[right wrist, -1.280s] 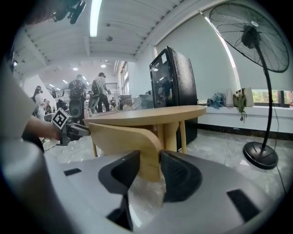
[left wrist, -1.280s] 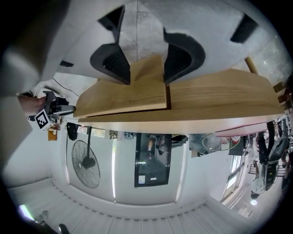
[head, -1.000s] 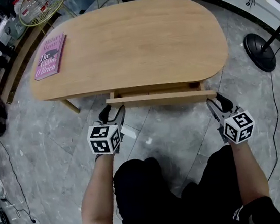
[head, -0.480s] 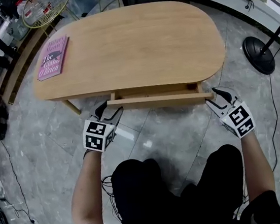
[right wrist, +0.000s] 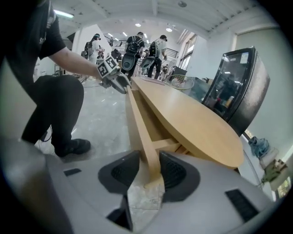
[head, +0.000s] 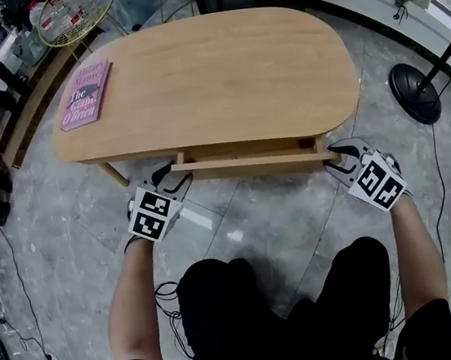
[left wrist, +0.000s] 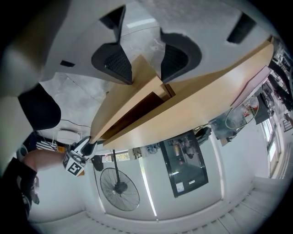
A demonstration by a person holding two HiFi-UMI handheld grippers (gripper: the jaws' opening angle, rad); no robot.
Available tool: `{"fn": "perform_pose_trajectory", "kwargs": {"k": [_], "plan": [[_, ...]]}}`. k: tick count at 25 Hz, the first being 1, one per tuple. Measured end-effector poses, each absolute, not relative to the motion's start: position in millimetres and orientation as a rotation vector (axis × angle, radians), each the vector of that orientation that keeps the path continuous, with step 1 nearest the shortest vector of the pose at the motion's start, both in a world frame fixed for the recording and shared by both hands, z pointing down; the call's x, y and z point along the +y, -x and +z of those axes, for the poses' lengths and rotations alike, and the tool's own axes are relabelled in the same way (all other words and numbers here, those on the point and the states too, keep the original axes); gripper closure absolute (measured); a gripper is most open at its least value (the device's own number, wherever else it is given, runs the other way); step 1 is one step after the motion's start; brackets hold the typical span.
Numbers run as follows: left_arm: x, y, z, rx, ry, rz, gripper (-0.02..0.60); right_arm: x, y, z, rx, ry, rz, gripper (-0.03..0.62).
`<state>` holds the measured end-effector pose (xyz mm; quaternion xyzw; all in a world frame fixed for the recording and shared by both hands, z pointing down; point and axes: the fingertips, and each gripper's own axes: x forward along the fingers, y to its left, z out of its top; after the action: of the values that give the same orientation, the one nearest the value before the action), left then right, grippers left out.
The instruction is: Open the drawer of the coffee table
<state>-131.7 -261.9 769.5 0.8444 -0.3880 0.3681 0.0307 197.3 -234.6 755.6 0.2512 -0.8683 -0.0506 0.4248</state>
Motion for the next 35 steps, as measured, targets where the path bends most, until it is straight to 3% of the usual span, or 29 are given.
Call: {"fn": "perform_pose_trajectory", "kwargs": {"k": [6, 35], "plan": [[-256.4, 134.6, 771.9, -1.119, -2.605, 1.256, 0.399, -229.5, -198.1, 753.8, -2.137, -0.58, -0.133, 0.465], [-182.6, 136.0, 775.4, -0.915, -2.542, 1.264, 0.44, -158.6, -197.0, 762.6, -2.095, -0.429, -0.095, 0.493]]}}
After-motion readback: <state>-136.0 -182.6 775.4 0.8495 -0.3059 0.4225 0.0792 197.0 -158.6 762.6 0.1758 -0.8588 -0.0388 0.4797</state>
